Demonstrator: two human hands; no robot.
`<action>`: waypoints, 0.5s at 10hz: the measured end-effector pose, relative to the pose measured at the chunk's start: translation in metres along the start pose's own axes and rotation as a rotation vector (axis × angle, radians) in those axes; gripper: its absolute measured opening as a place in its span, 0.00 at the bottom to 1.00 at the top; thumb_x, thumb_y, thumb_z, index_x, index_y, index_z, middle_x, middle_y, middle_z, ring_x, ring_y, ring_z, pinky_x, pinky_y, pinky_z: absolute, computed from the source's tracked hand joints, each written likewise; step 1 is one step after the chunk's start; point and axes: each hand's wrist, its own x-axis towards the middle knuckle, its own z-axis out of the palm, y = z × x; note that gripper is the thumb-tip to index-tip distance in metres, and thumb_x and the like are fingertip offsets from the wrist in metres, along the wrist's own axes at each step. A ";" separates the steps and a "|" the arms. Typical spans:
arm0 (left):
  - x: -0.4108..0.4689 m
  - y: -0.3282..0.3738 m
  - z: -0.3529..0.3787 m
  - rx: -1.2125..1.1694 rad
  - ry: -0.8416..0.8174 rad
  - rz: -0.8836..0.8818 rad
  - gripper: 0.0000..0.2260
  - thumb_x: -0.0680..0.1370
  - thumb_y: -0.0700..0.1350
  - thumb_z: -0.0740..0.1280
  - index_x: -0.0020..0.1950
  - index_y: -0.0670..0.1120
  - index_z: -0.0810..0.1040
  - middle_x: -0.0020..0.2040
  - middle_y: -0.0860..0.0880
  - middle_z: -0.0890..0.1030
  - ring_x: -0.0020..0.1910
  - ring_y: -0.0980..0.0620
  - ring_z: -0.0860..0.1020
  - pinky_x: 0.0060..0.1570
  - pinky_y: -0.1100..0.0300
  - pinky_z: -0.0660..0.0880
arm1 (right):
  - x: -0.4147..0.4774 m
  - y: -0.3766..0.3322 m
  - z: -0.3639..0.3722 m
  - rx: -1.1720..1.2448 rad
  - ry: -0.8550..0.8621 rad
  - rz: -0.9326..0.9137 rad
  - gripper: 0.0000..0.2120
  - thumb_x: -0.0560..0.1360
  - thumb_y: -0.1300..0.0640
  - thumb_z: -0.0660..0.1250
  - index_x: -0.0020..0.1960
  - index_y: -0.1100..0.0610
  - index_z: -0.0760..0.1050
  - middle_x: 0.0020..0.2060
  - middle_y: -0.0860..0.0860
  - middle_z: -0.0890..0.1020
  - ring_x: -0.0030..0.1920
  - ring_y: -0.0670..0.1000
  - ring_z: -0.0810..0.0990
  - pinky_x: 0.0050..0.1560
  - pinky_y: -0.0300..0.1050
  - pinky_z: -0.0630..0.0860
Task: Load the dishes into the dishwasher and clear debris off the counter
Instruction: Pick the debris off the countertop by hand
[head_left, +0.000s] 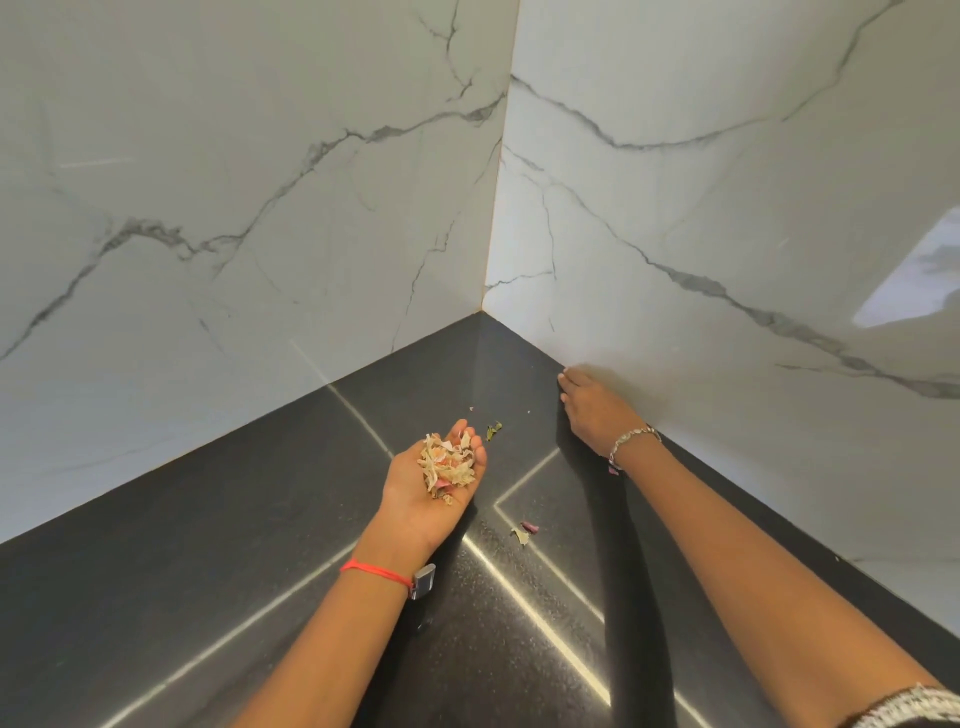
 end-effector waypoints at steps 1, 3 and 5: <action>-0.004 0.003 -0.003 -0.006 -0.009 0.007 0.17 0.83 0.42 0.51 0.45 0.36 0.76 0.38 0.43 0.77 0.38 0.49 0.75 0.31 0.60 0.78 | -0.010 0.006 0.005 0.110 0.073 0.045 0.15 0.77 0.67 0.55 0.61 0.68 0.72 0.62 0.59 0.73 0.62 0.59 0.72 0.63 0.46 0.68; -0.010 0.007 -0.007 0.005 -0.009 0.022 0.18 0.83 0.42 0.50 0.46 0.36 0.76 0.40 0.43 0.77 0.39 0.49 0.75 0.31 0.60 0.78 | -0.026 -0.003 0.006 0.369 0.138 0.174 0.19 0.81 0.61 0.52 0.71 0.63 0.64 0.72 0.56 0.63 0.72 0.54 0.61 0.71 0.43 0.55; -0.011 0.013 -0.010 0.018 -0.016 0.041 0.18 0.83 0.43 0.50 0.46 0.37 0.76 0.41 0.44 0.77 0.40 0.50 0.75 0.32 0.61 0.78 | -0.026 -0.059 0.030 0.239 0.092 0.136 0.22 0.82 0.55 0.48 0.74 0.64 0.54 0.75 0.57 0.55 0.75 0.55 0.51 0.73 0.50 0.48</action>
